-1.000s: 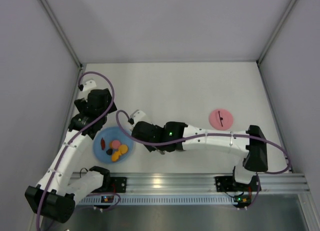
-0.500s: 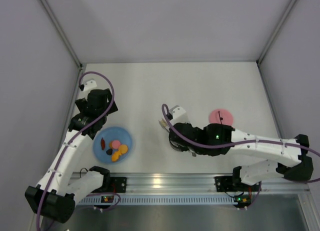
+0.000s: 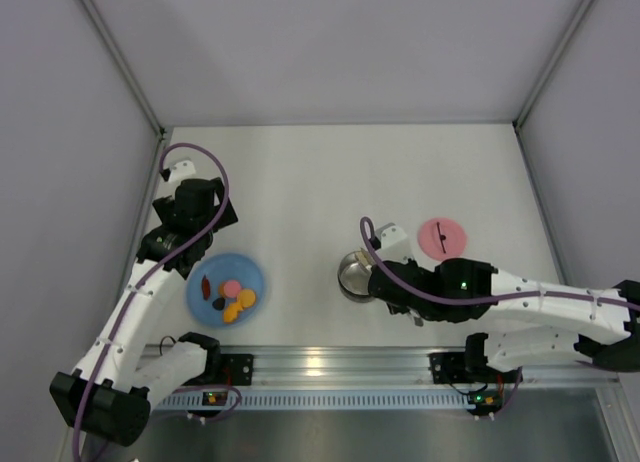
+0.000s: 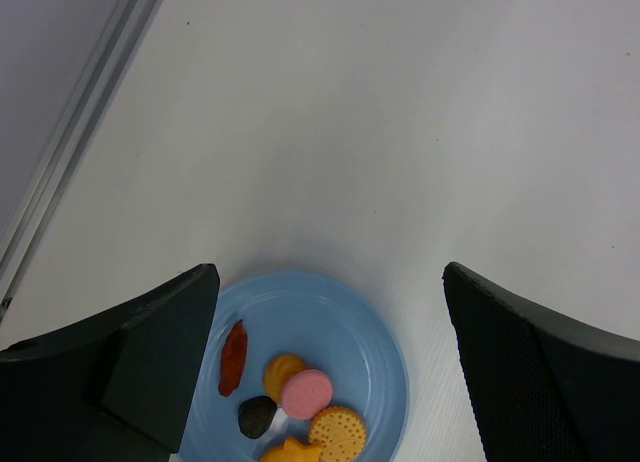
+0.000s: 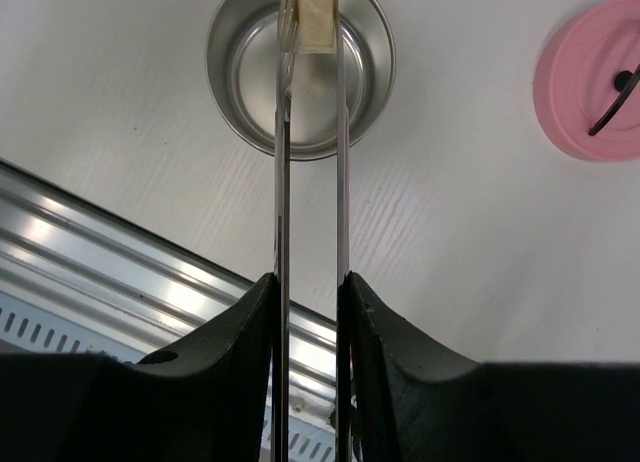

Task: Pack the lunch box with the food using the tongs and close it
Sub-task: Place the fake food in the packing box, then pick up the fake food from the plate.

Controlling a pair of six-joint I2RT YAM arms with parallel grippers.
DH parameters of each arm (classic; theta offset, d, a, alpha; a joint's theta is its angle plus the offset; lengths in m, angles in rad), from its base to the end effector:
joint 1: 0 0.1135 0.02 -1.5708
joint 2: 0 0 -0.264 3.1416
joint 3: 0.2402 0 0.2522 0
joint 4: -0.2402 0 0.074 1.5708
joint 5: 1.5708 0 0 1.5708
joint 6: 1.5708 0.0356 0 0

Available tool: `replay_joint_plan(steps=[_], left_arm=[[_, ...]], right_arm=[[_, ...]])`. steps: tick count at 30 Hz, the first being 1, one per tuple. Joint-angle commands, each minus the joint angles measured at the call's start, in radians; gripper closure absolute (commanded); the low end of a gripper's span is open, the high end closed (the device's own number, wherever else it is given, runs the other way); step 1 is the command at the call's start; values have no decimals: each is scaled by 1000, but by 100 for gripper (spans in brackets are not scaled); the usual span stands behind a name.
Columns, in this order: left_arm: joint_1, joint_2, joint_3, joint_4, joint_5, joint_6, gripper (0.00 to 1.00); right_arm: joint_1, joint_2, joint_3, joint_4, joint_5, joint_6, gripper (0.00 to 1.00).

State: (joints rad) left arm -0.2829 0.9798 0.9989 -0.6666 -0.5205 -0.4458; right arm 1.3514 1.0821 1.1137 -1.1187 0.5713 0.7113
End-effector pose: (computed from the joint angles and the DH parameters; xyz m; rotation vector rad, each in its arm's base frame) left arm 0.1973 -0.0389 0.3341 -0.4496 2.0771 0.1507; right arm 0.0596 0.1787 0.3223 -0.5924 2.3423 0.1465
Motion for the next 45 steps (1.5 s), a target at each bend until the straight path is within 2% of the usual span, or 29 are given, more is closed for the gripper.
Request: replay_joint_plan(steps=[1, 9, 16, 25, 34, 37, 45], left_arm=[[5, -18, 35, 15, 5, 12, 1], [5, -21, 37, 15, 8, 12, 1], [7, -23, 37, 15, 8, 12, 1], [7, -15, 38, 12, -26, 4, 1], [17, 0, 40, 1, -44, -1, 1], [21, 11, 41, -2, -46, -1, 1], [28, 20, 41, -1, -39, -4, 1]], right_arm=[[-14, -11, 5, -12, 16, 22, 67], [-14, -16, 9, -20, 18, 22, 60], [-14, 15, 90, -7, 9, -13, 61], [-8, 189, 271, 121, -82, -150, 63], [12, 436, 412, 341, -234, -226, 63], [18, 542, 480, 370, -263, -259, 62], [17, 700, 615, 418, -320, -297, 56]])
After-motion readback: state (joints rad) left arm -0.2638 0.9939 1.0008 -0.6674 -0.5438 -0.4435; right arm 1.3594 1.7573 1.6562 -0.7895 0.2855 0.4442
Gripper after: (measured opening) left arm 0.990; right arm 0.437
